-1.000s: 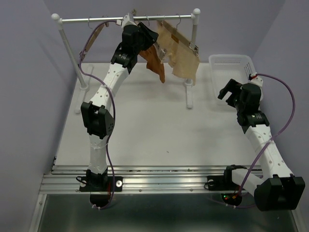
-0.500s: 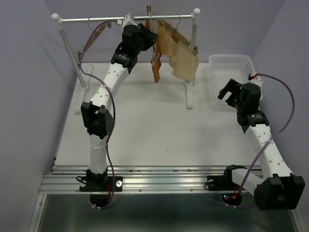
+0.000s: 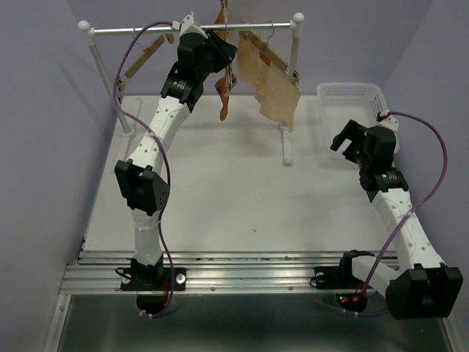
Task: Remove the underwear clipped to the hanger
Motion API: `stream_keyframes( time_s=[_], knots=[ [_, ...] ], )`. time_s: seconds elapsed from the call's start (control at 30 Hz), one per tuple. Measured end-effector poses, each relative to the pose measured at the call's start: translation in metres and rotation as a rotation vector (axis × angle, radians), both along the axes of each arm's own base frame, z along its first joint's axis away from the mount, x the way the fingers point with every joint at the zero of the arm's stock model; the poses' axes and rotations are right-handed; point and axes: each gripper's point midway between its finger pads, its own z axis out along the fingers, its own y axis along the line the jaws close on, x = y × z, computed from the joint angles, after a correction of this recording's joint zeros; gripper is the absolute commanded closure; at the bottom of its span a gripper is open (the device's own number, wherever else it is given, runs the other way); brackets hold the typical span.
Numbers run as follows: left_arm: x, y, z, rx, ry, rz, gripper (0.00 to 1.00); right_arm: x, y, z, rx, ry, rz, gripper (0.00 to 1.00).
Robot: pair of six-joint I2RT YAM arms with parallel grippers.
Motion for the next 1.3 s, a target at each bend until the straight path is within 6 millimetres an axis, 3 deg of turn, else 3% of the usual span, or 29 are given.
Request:
stream_keyframes(
  time_s=[0.1,0.2,0.5,0.7,1.13,1.3],
  knots=[
    [-0.011,0.003,0.017,0.002,-0.032,-0.012,1.0,0.0,0.0,0.0,0.0,0.0,0.0,0.0],
    [-0.016,0.003,0.018,0.009,-0.035,-0.022,1.0,0.0,0.0,0.0,0.0,0.0,0.0,0.0],
    [-0.018,0.002,0.0,0.038,-0.012,-0.038,1.0,0.0,0.001,0.0,0.002,-0.001,0.007,0.0],
    [-0.03,0.005,-0.017,0.075,0.016,-0.056,1.0,0.0,0.005,0.0,0.007,0.0,0.026,0.0],
    [-0.06,0.013,-0.007,0.143,-0.056,-0.095,1.0,0.001,0.025,-0.002,0.024,-0.007,0.152,0.0],
    [-0.06,0.017,-0.008,0.187,-0.074,-0.088,1.0,0.001,0.032,-0.003,0.032,-0.012,0.195,0.0]
  ],
)
